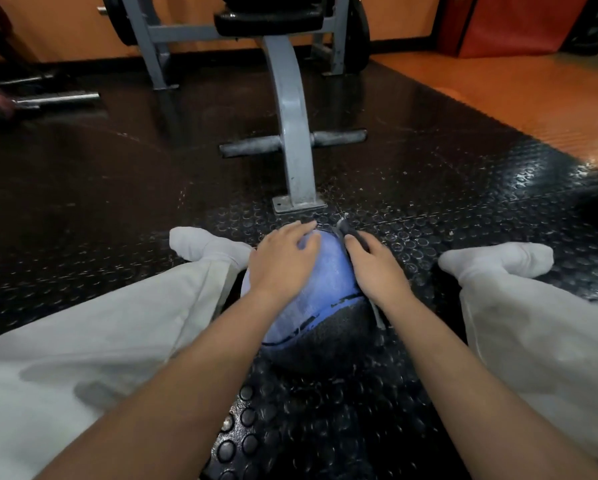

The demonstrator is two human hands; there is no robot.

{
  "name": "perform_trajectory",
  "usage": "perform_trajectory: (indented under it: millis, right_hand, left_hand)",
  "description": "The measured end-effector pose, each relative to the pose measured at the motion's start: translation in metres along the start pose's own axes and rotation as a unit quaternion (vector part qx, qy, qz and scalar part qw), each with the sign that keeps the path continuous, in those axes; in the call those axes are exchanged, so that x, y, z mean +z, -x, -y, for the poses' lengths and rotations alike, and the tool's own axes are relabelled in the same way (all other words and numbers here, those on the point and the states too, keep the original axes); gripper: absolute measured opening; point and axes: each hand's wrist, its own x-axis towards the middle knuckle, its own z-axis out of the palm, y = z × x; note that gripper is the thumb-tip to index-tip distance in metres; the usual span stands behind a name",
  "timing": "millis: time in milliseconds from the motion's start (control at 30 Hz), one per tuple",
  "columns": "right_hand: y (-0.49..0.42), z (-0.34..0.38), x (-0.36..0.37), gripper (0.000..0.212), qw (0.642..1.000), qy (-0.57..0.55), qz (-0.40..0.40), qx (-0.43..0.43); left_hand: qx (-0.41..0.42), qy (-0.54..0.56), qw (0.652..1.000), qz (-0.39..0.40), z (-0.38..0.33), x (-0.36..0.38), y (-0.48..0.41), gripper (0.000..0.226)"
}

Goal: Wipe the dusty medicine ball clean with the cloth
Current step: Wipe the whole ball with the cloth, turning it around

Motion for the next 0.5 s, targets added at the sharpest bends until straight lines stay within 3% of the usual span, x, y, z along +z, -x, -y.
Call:
perform_trajectory:
  millis: [67,167,300,400,500]
  right_hand:
    - [0.019,0.005,0.009,0.044,0.992,0.105,-0.042,-0.056]
    - [0.054,0.006,0.026,0.048,0.965,0.189,-0.082,-0.162]
    - [0.018,0.021,0.02,0.043,0.978,0.167,-0.044,-0.118]
    - [-0.026,0.045,0.014,0.026,0.988,0.124,0.045,-0.077]
    - [-0.038,0.054,0.016,0.027,0.986,0.124,0.088,-0.073]
  left_hand:
    - [-0.034,-0.016,0.999,-0.006,-0.002,0.0,-0.013,0.038]
    - [-0.058,0.01,0.997,0.051,0.005,-0.004,-0.033,0.036]
    - [-0.036,0.034,0.998,0.047,0.005,-0.008,-0.029,0.031]
    - [-0.03,0.028,0.999,0.013,0.007,-0.005,-0.021,0.027]
    - [-0.077,0.04,0.996,-0.016,0.007,-0.007,-0.024,0.027]
